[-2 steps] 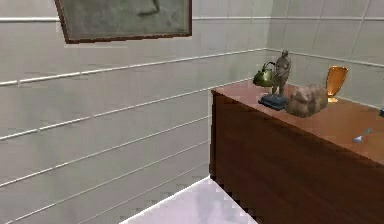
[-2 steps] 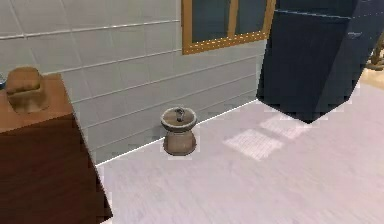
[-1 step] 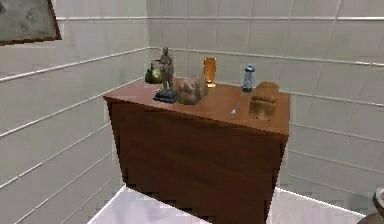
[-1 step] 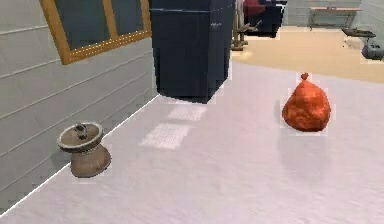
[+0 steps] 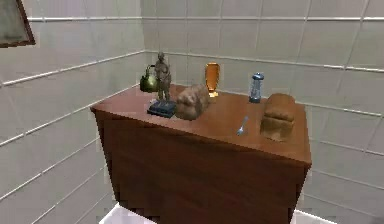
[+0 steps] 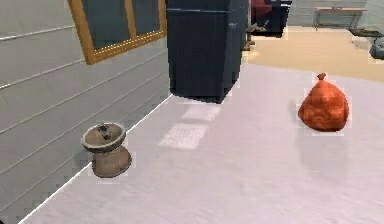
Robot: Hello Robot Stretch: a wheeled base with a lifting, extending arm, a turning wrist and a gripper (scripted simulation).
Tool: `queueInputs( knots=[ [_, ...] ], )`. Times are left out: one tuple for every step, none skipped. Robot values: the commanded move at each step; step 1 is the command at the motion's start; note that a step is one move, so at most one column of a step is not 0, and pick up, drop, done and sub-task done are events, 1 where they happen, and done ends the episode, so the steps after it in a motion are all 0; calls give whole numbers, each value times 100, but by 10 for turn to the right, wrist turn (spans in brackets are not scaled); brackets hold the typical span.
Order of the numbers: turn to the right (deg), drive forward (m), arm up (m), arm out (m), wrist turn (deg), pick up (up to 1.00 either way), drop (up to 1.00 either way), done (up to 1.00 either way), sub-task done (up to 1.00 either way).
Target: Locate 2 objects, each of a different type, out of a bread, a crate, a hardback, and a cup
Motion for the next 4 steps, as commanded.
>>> queueInputs(
  knots=[
    [240, 0, 0, 0, 0, 0, 0, 0, 0],
    [0, 25, 0, 0, 0, 0, 0, 0, 0],
    [-210, 0, 0, 0, 0, 0, 0, 0, 0],
    [0, 0, 0, 0, 0, 0, 0, 100, 0]
  ],
)
